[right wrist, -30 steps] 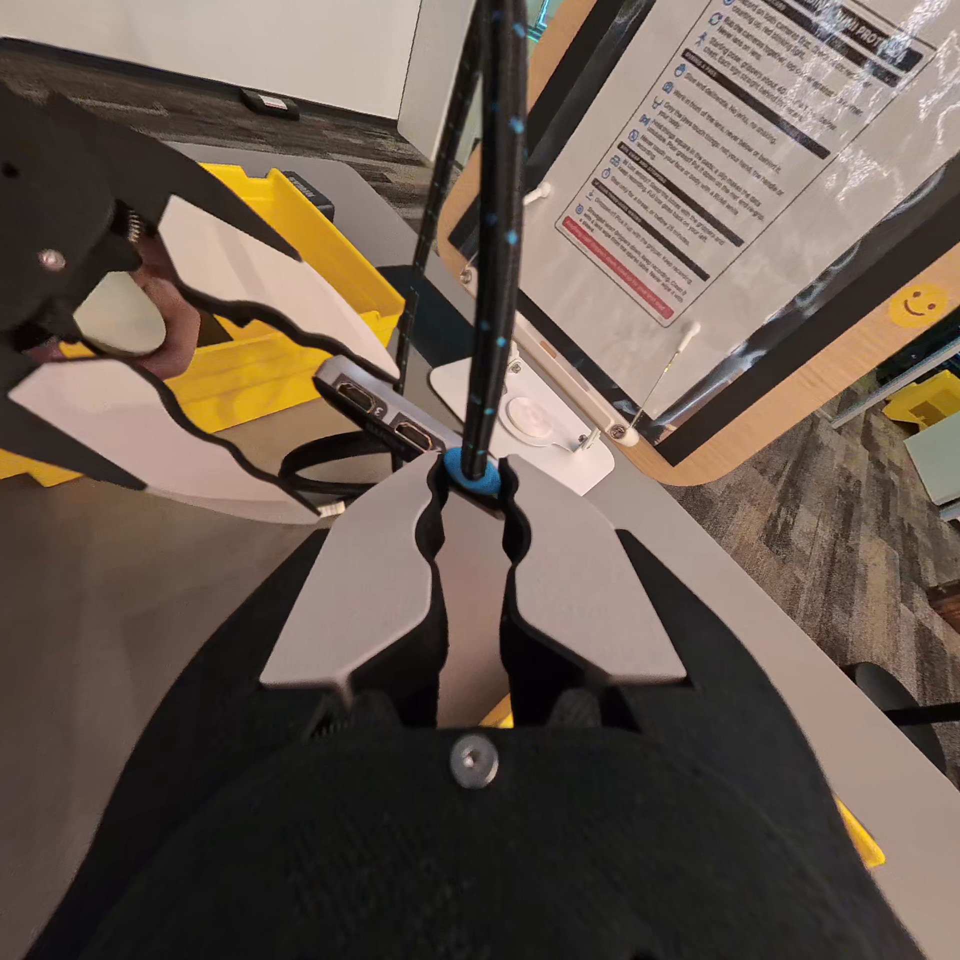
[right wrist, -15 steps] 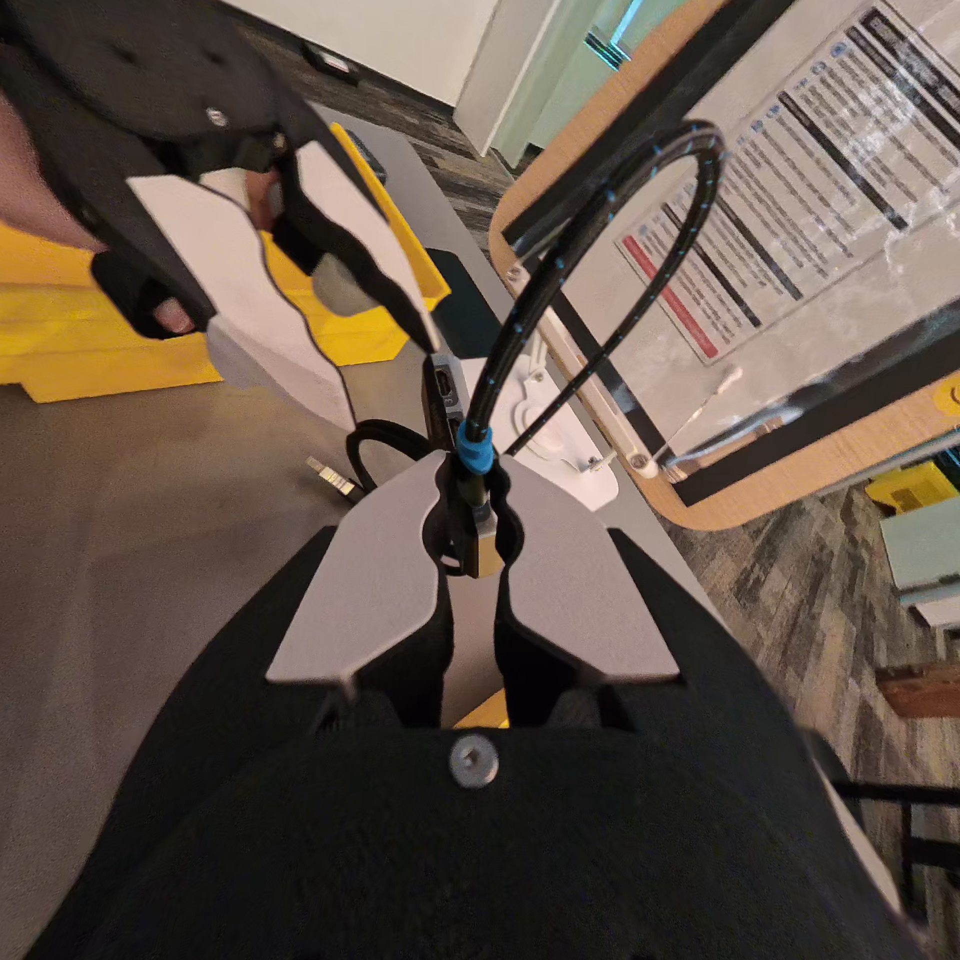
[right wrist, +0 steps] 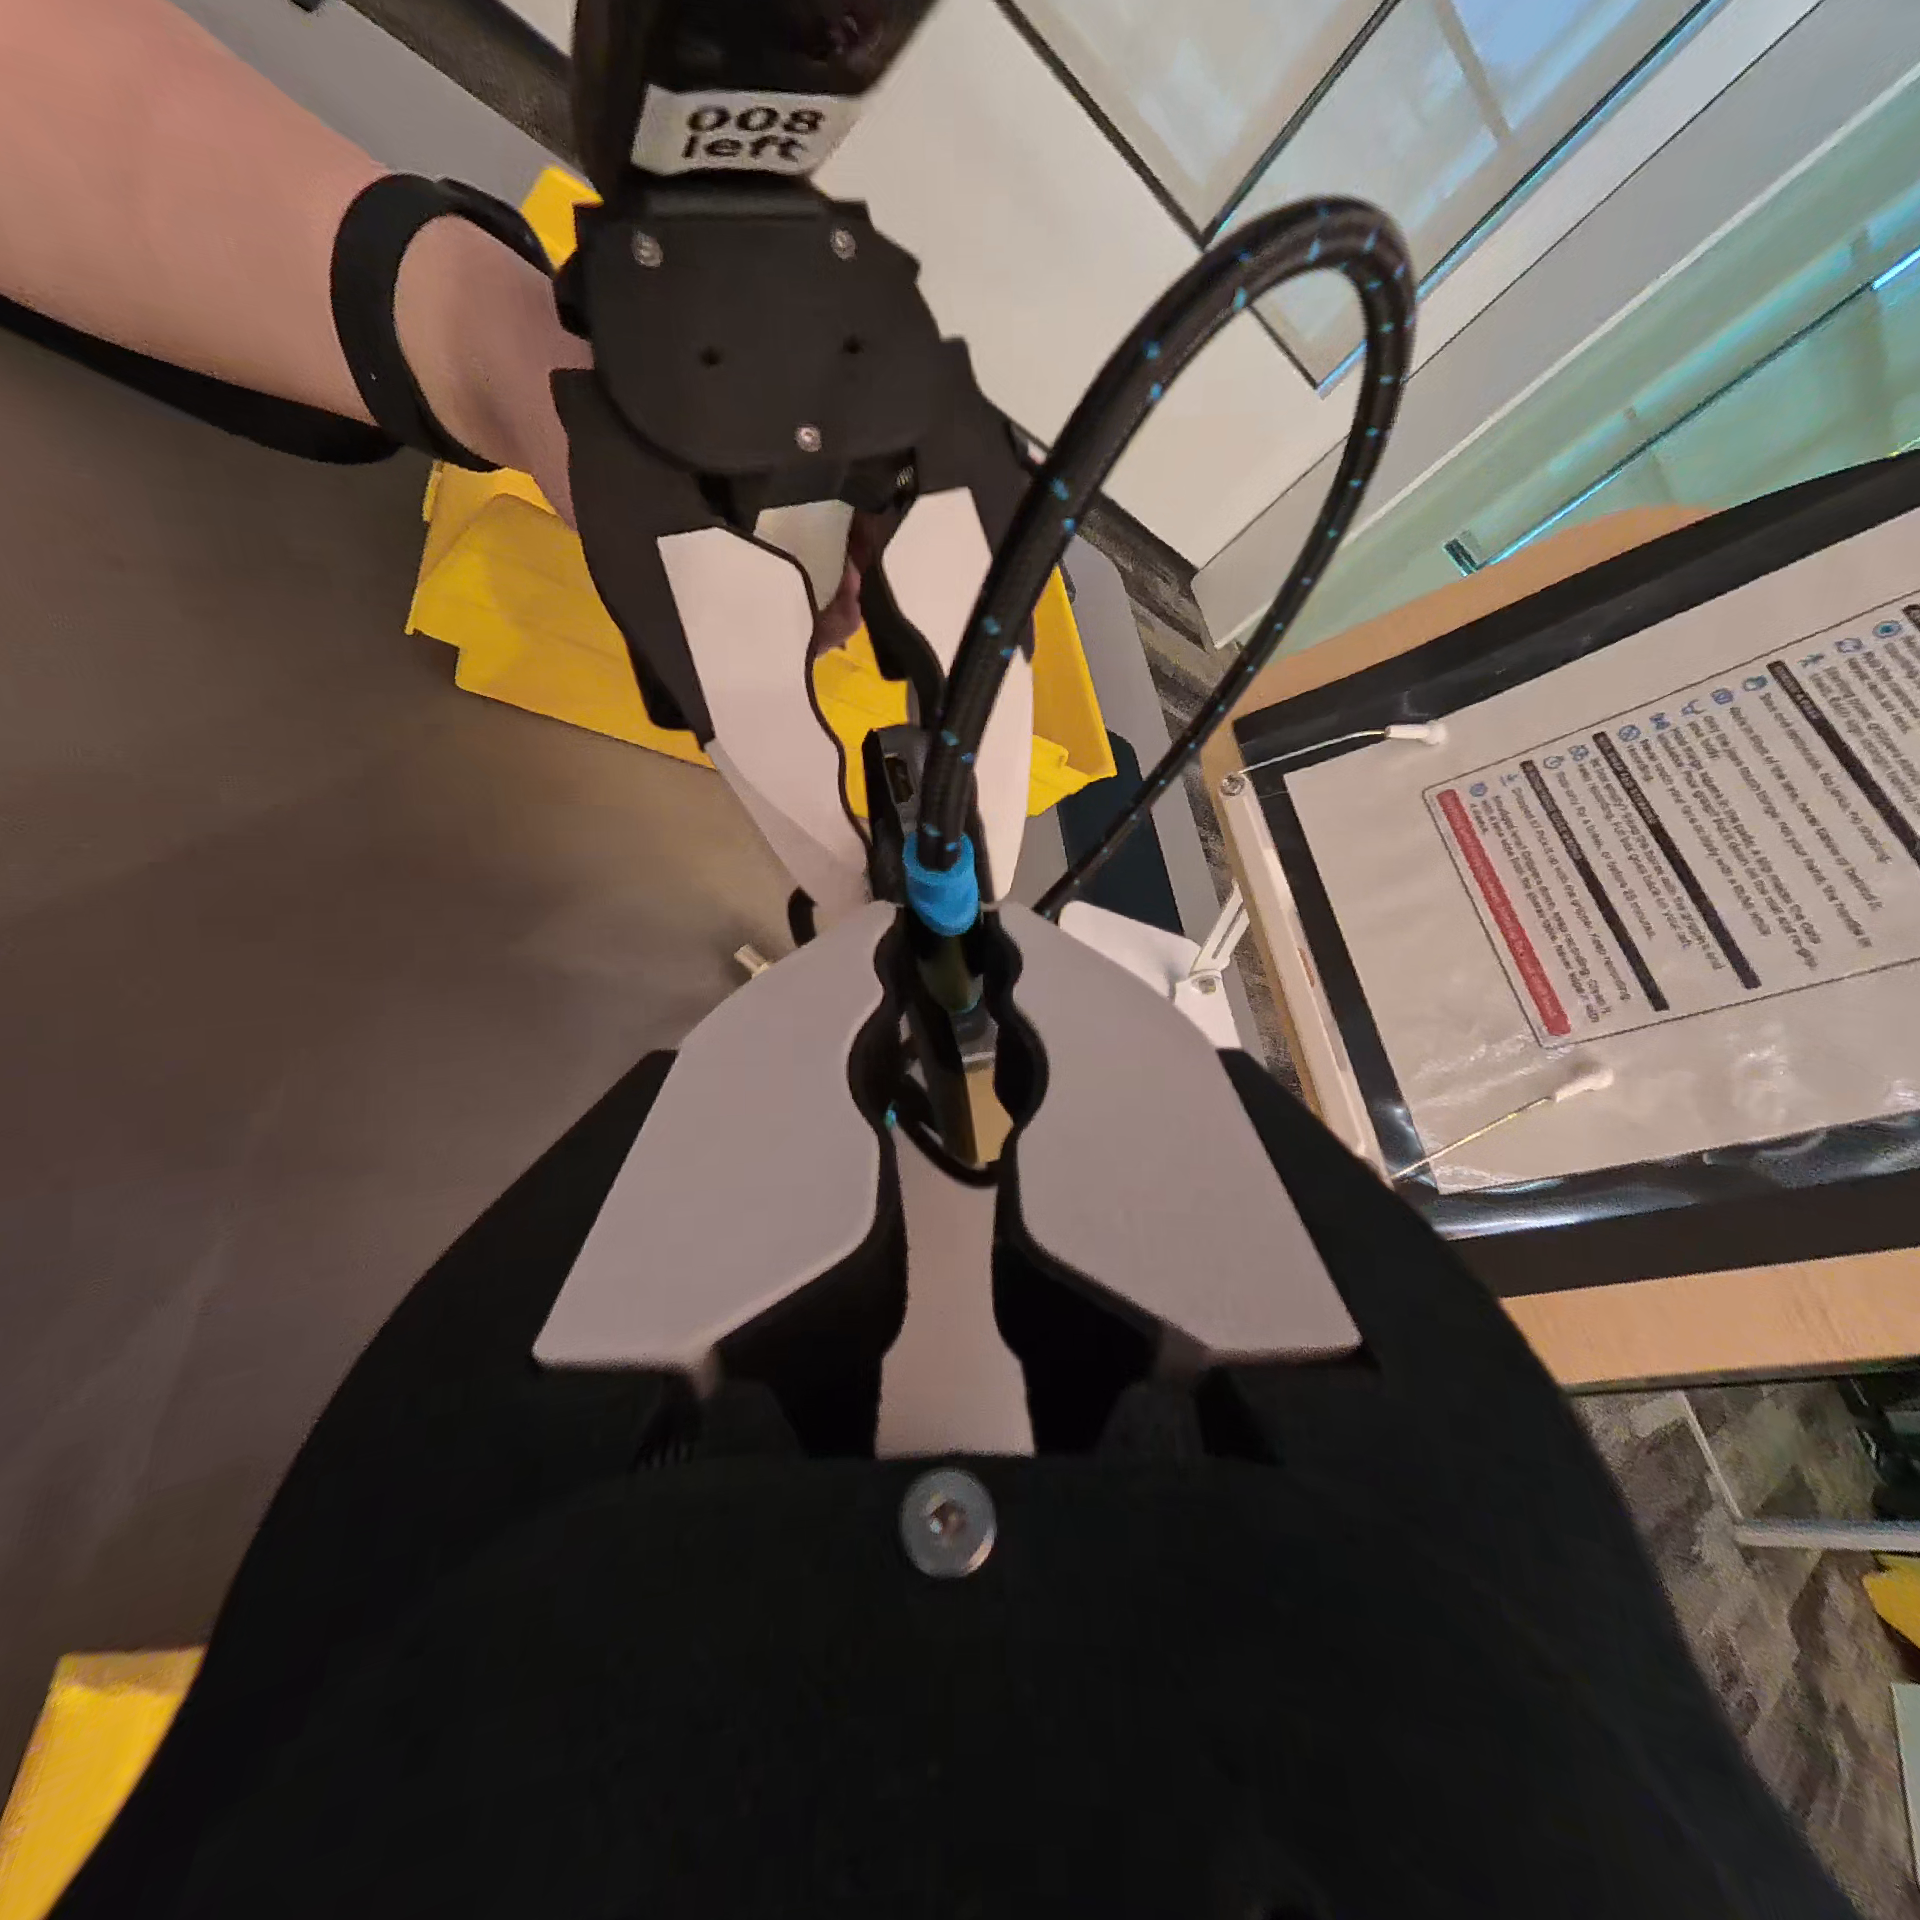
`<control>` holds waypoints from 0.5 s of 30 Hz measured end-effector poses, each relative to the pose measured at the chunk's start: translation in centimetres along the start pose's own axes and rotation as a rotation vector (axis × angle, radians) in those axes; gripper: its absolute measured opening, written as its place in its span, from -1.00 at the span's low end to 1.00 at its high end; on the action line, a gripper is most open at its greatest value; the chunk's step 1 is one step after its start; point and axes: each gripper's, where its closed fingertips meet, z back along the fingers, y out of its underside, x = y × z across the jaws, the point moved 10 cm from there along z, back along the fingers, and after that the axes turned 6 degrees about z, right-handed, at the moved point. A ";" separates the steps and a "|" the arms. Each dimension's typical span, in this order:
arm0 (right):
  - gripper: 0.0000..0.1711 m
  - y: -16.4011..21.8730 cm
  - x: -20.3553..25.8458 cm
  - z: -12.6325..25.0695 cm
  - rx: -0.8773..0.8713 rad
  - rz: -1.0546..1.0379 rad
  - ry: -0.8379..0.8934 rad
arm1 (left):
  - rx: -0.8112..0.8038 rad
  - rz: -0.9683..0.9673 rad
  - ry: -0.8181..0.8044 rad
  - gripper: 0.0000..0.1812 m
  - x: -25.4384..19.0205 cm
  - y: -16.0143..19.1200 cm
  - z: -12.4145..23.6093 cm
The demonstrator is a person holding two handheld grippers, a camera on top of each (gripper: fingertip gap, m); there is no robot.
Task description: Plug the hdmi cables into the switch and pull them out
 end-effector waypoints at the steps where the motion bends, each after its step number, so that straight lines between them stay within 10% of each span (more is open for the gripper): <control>1: -0.84 0.0 0.0 0.1 0.006 0.009 0.001 | 0.004 -0.056 -0.027 -0.67 -0.2 -0.2 0.1; 9: -0.54 0.4 1.1 0.0 0.054 0.195 0.049 | 0.010 -0.253 0.014 -0.76 -1.4 -1.3 1.4; 15: -0.75 0.3 2.3 -1.3 0.114 0.276 -0.048 | 0.000 -0.330 0.072 -0.67 -2.3 -1.6 1.7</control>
